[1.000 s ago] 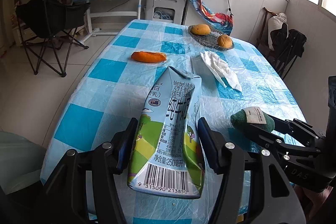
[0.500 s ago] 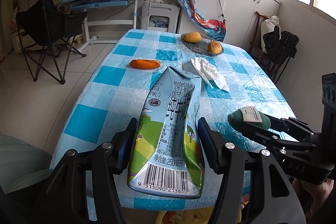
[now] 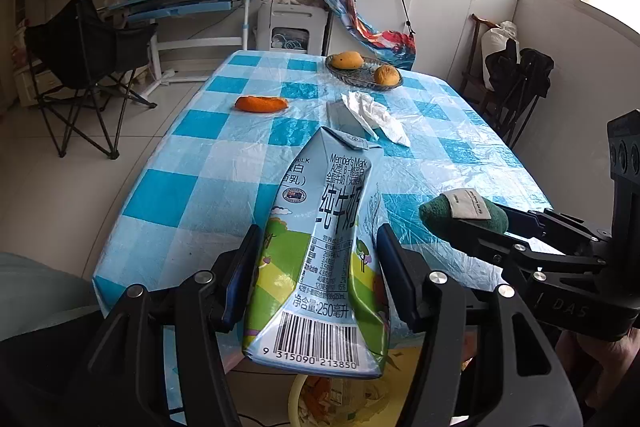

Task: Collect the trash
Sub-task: 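Lift the carton and plush toy and carry both toward the yellow basin, then hold both tools over the yellow basin and open them to drop carton and toy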

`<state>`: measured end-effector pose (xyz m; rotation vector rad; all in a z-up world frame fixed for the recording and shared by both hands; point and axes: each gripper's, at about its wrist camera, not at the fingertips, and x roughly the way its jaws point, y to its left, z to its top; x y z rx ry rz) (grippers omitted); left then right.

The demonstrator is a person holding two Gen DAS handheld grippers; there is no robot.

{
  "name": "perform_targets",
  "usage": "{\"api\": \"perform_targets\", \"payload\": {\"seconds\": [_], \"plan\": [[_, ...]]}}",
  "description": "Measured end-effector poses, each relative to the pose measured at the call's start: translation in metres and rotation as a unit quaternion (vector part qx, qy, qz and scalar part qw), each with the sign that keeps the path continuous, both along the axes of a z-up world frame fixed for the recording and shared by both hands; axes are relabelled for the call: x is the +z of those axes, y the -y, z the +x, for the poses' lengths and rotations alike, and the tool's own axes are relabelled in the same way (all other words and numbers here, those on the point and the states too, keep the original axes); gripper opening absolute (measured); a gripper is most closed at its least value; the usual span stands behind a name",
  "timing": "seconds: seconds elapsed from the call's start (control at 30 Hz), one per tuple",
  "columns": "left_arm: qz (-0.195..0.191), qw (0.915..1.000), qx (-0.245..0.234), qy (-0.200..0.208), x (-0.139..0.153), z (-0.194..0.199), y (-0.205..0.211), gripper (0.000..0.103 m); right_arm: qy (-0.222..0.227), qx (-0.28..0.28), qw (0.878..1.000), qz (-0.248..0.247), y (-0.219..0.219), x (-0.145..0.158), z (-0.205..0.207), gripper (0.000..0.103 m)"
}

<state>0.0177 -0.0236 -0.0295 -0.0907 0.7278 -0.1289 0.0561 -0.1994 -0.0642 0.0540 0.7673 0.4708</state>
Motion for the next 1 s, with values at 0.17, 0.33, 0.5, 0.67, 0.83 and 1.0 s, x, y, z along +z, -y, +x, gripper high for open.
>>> {"api": "perform_targets", "payload": {"seconds": [0.17, 0.33, 0.5, 0.67, 0.83, 1.0], "plan": [[-0.002, 1.0000, -0.001, 0.001, 0.000, -0.012, -0.001, 0.056, 0.000, 0.000, 1.000, 0.000, 0.000, 0.001, -0.007, 0.051], [-0.002, 1.0000, -0.006, 0.002, 0.002, -0.024, 0.000, 0.056, -0.001, 0.001, 1.000, -0.001, -0.001, 0.001, -0.009, 0.051], [-0.004, 0.9999, -0.010, 0.003, 0.004, -0.035, 0.000, 0.056, -0.001, 0.002, 1.000, -0.001, -0.001, 0.000, -0.021, 0.051], [-0.009, 0.9999, -0.012, 0.000, 0.004, -0.045, -0.001, 0.056, -0.003, 0.003, 1.000, -0.001, 0.000, 0.000, -0.032, 0.051], [-0.007, 0.9998, -0.018, -0.003, 0.004, -0.053, 0.002, 0.056, -0.008, 0.008, 1.000, -0.003, -0.002, -0.002, -0.052, 0.051], [-0.004, 0.9997, -0.025, -0.005, 0.004, -0.061, 0.004, 0.056, -0.013, 0.012, 1.000, -0.007, -0.002, -0.002, -0.062, 0.052]]}}
